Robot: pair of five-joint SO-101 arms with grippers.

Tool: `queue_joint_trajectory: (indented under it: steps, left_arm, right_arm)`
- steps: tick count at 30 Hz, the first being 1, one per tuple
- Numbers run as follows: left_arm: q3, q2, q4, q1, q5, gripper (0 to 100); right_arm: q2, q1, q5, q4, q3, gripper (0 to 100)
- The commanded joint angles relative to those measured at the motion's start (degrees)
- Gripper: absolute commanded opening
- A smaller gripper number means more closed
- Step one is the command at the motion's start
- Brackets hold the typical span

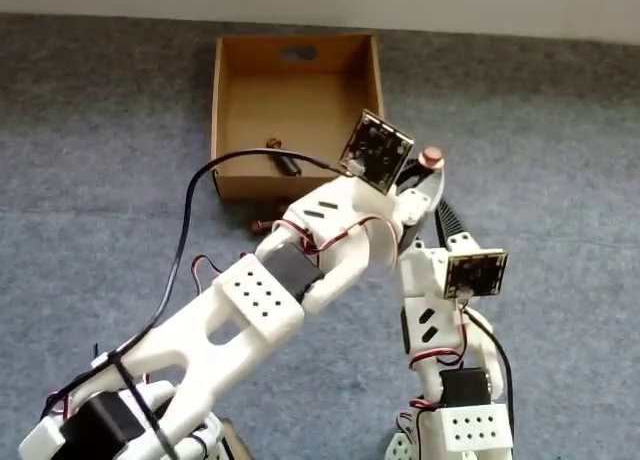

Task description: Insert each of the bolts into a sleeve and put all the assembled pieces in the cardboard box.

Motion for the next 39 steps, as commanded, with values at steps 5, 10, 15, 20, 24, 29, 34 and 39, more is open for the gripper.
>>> queue_joint_trajectory:
  steps: [5,10,15,20,24,29,34,39]
  left_arm:
    - [-2.95,-6.9,6.68,-0.92,-0.18,23]
    - [-3.03,-10.68,9.67,-1.01,-0.26,19]
    - [-3.21,-17.89,12.66,-2.51,-0.26,19]
    - [-2.95,-19.91,16.35,-3.12,-0.26,19]
    - [-3.3,-21.41,18.81,-3.65,-0.26,18]
    - [1.45,-28.0,29.63,-11.74,-0.26,1]
    - [14.29,-36.88,40.7,-24.04,-0.26,1]
    - [29.41,-48.66,50.11,-36.44,-2.55,2]
  right_arm:
    - [-0.92,-0.13,-0.18,-1.1,6.37,0.6]
    - [-0.75,-0.04,-0.18,-1.01,6.37,0.6]
    - [-0.84,-0.04,-0.18,-1.01,7.08,0.6]
    - [-0.84,-0.04,-0.18,-1.01,7.16,0.6]
    - [-0.66,-0.04,-0.18,-1.01,7.25,0.6]
    - [-0.84,-0.13,-0.44,4.88,6.64,0.6]
    - [-0.84,-0.04,-0.35,15.78,-2.33,0.6]
    - [-0.31,-0.31,-0.09,29.58,-16.04,0.6]
